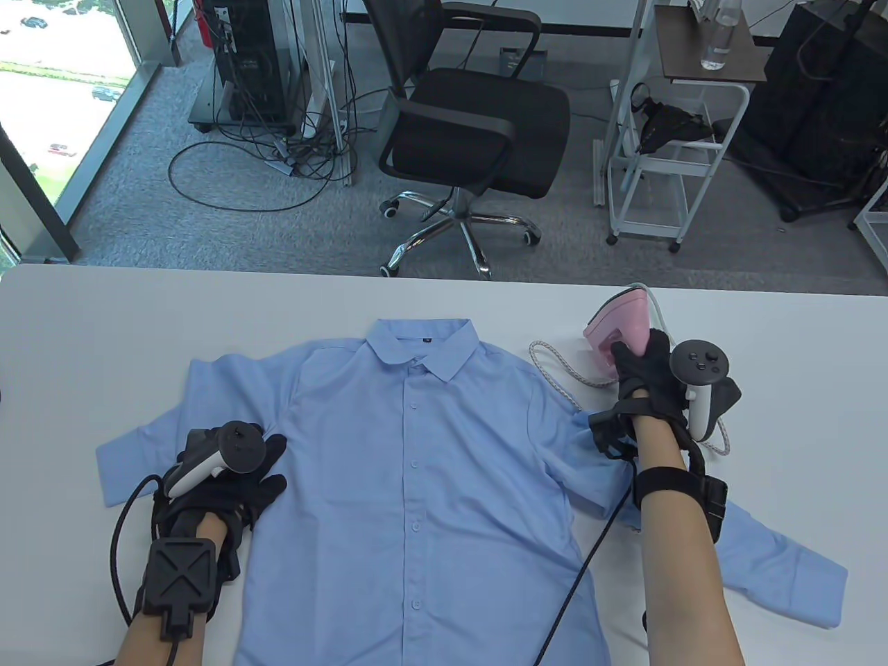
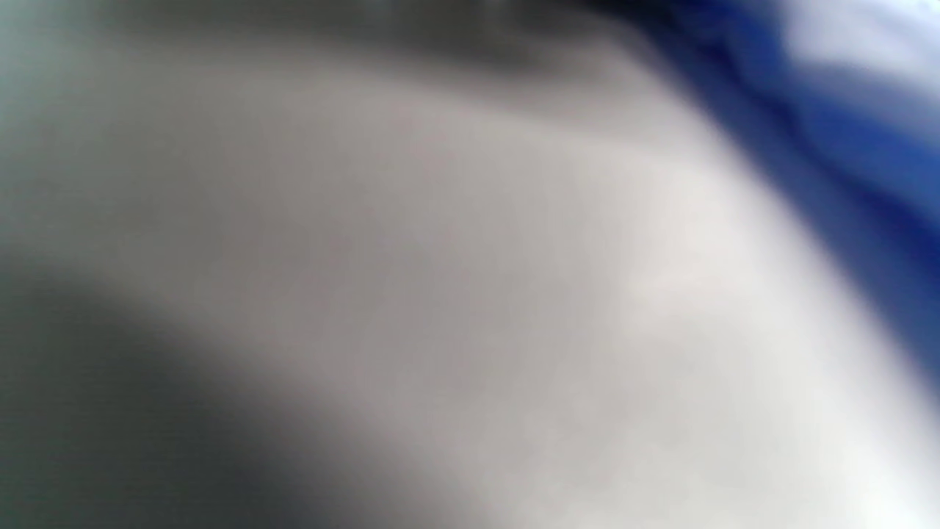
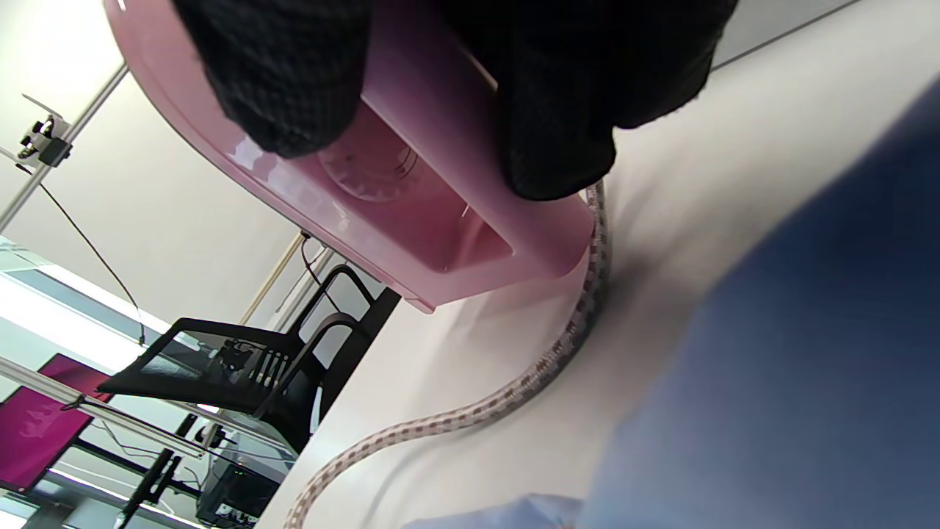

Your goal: Iron long-sleeve shirt with electric iron on table

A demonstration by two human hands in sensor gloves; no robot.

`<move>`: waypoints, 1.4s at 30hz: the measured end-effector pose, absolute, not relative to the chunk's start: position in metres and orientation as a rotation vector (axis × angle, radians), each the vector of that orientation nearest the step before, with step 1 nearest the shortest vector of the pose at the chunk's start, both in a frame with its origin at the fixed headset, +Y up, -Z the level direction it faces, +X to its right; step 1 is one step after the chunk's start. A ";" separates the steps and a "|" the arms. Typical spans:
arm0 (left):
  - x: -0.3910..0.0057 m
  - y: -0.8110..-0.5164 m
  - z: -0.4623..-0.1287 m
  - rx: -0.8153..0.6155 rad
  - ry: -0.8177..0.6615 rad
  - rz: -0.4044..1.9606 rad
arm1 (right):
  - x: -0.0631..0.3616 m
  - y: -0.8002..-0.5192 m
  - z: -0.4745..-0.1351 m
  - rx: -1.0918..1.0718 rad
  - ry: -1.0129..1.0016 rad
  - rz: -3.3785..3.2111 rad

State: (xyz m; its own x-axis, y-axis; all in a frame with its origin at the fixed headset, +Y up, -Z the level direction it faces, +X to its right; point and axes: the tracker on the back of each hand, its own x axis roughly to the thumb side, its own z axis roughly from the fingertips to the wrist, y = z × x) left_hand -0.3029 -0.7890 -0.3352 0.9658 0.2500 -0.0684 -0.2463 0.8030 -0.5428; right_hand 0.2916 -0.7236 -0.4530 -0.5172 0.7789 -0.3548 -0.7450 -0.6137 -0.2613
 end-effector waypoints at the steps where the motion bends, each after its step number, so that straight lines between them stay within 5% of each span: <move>1: -0.303 -0.789 -0.335 -0.581 -0.007 0.267 | 0.290 -0.723 -0.455 -0.546 -0.105 2.163; 18: -0.303 -0.789 -0.335 -0.588 -0.011 0.278 | 0.279 -0.719 -0.461 -0.549 -0.143 2.271; 25: -0.302 -0.789 -0.334 -0.589 -0.018 0.263 | 0.279 -0.675 -0.417 -0.140 -0.443 2.052; 28: -0.304 -0.766 -0.333 -0.455 -0.042 0.179 | 0.262 -0.654 -0.399 0.157 -0.471 1.817; 36: -0.356 -0.690 -0.313 -0.078 0.196 0.285 | 0.164 -0.611 -0.353 0.639 -0.322 2.250; 40: -0.397 -0.719 -0.304 -0.275 0.330 0.280 | 0.104 -0.638 -0.376 0.679 0.299 2.773; 42: -0.411 -0.736 -0.301 -0.355 0.383 0.294 | 0.089 -0.661 -0.390 0.644 0.294 2.789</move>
State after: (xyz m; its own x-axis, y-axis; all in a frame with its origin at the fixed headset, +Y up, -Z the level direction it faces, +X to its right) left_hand -0.4115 -0.7356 -0.3006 0.8869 0.2114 -0.4108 -0.3430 0.8969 -0.2791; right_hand 0.0890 -0.6615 -0.3902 -0.8669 0.2979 0.3997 -0.2079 -0.9448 0.2533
